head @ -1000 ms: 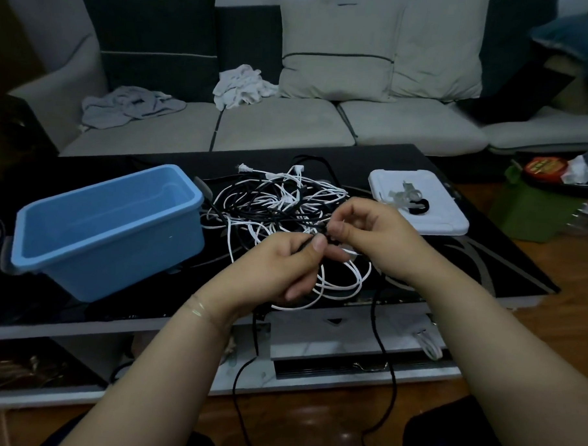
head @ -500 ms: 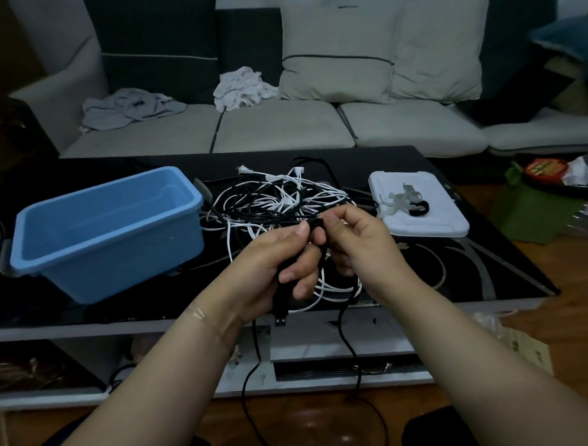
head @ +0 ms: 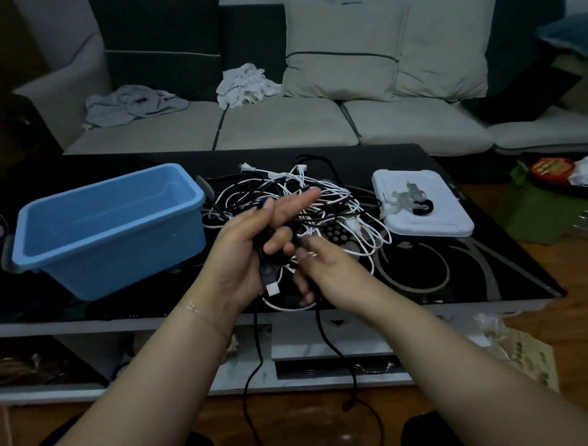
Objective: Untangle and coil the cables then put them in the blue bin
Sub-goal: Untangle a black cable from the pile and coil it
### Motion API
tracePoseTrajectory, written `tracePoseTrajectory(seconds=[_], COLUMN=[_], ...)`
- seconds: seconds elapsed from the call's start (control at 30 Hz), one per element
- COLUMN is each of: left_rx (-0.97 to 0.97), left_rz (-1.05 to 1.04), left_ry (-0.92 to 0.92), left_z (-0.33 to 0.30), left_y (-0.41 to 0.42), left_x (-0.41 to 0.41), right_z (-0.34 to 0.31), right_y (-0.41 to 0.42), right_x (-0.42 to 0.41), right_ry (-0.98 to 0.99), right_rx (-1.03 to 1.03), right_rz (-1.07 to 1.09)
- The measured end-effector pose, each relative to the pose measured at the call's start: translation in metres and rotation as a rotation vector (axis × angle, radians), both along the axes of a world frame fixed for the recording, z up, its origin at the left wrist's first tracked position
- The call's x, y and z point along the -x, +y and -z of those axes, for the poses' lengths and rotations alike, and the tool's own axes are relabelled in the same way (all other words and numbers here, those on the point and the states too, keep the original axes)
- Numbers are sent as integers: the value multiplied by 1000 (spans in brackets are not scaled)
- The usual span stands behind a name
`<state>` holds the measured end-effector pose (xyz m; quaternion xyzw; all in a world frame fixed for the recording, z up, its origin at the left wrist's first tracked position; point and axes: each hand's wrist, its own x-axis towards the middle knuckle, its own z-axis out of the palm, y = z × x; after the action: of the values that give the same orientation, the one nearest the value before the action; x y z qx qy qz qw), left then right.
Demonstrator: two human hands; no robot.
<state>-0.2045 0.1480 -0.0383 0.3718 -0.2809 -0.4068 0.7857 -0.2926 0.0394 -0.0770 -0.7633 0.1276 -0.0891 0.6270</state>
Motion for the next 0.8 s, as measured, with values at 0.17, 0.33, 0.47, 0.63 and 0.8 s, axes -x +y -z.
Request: tracePoseTrajectory(seconds=[0.17,0.33,0.47,0.63,0.8], left_rx=[-63,-148,-331,-636,-798], left_rz=[-186,-348,-393,-409,-158], left_ry=[-69,-254,-549,-1184,-1229], left_z=[4,8,14,23,14], left_y=[-2,-6,-9,-7,-5], left_x=[-5,-3,3,2,2], right_z=[4,0,-11,-23,-26], right_y=[5,1,1,1,-9], right_x=[5,14,14,19,16], right_ry=[77,229,177,107,117], right_rx=[222,413,785,760,1039], right_rz=[-180,-323,-276,-249,-36])
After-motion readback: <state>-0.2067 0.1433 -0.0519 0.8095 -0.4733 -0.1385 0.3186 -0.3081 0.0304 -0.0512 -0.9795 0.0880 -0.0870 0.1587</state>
